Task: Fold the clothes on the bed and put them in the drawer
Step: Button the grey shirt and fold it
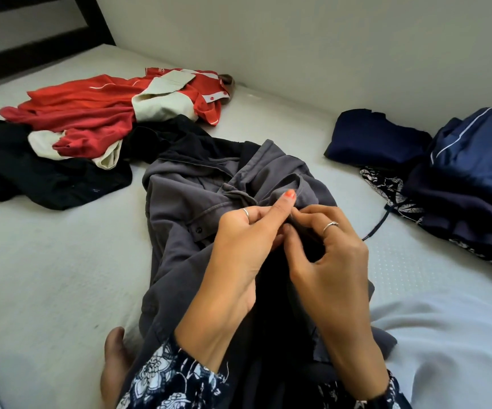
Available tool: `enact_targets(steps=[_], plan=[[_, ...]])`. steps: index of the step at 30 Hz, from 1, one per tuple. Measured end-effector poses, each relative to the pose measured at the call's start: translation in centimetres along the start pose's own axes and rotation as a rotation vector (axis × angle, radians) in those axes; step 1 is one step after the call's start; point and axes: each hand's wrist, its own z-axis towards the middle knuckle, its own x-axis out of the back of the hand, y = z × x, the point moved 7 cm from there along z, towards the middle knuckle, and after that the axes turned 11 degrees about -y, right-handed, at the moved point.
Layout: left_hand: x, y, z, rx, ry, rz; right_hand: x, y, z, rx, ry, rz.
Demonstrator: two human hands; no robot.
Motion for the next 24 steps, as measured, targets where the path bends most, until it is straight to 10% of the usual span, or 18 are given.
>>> enact_targets(steps=[10,24], plan=[[2.6,-1.4,1.1,0.127,0.068,-0.210,-2.3,0.5,-0.4,-0.059,-0.311,0.158],[3.5,-1.7,1.7,0.097,0.058,-0.162,-0.2,5.8,0.0,-0.347,-0.055,0.430]])
